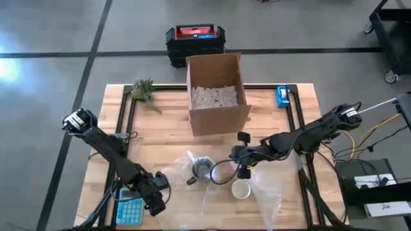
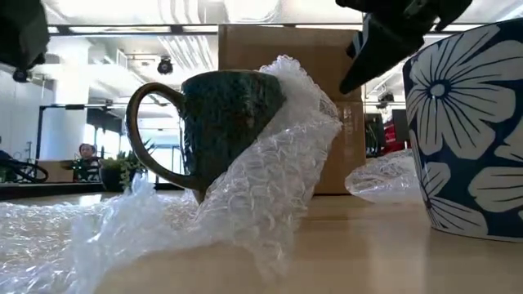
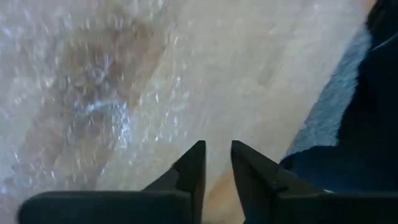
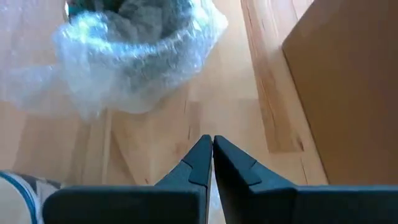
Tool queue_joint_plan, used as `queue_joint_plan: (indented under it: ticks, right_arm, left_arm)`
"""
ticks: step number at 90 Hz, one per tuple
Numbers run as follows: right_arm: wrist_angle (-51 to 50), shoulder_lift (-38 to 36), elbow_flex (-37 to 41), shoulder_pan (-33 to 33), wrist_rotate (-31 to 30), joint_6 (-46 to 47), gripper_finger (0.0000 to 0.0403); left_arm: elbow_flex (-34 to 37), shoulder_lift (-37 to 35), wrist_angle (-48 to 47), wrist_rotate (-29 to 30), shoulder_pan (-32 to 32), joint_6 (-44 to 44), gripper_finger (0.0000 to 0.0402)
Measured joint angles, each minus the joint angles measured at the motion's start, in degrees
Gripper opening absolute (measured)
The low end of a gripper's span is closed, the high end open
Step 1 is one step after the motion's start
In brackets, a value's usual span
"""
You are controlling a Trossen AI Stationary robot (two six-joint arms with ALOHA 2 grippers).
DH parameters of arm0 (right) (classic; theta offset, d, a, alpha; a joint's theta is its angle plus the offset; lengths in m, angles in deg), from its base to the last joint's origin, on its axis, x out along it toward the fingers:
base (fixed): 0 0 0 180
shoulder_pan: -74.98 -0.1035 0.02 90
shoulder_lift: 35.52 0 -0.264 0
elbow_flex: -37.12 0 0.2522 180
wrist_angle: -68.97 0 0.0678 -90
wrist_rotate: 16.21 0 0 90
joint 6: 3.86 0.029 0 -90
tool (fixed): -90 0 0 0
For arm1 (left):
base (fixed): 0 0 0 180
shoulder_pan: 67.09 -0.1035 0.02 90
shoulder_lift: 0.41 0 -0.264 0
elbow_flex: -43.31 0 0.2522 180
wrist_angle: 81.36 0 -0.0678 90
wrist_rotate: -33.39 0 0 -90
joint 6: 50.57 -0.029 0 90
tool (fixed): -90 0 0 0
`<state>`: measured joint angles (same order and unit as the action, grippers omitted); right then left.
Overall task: Wrap mug
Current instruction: Wrap the green mug with the bubble wrap
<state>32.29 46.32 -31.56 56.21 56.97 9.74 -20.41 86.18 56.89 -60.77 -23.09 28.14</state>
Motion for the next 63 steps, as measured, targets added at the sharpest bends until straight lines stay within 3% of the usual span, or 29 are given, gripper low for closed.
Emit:
queue_joint_plan:
  ticks: [24,37,47,63]
  right_arm:
    - [0.97,0.00,0.75,0.02,-1.31,-0.18,0.0002]
    - [1.02,0.02,0.81,0.02,-1.40,-0.28,0.0002]
    - [1.32,0.04,0.83,0.02,-2.40,-0.30,0.0002]
    - [1.63,0.16,0.84,0.02,-5.76,-0.07,0.0002]
  left_arm:
    - [0.25,6.36,1.61,-0.26,-0.02,4.85,0.0214]
    - [-0.10,9.59,3.20,-1.76,-0.75,4.34,0.0242]
    - [0.01,9.96,2.92,-1.51,-0.95,3.38,0.0199]
    - [-0.09,8.17,1.25,-0.76,-1.26,1.89,0.0030]
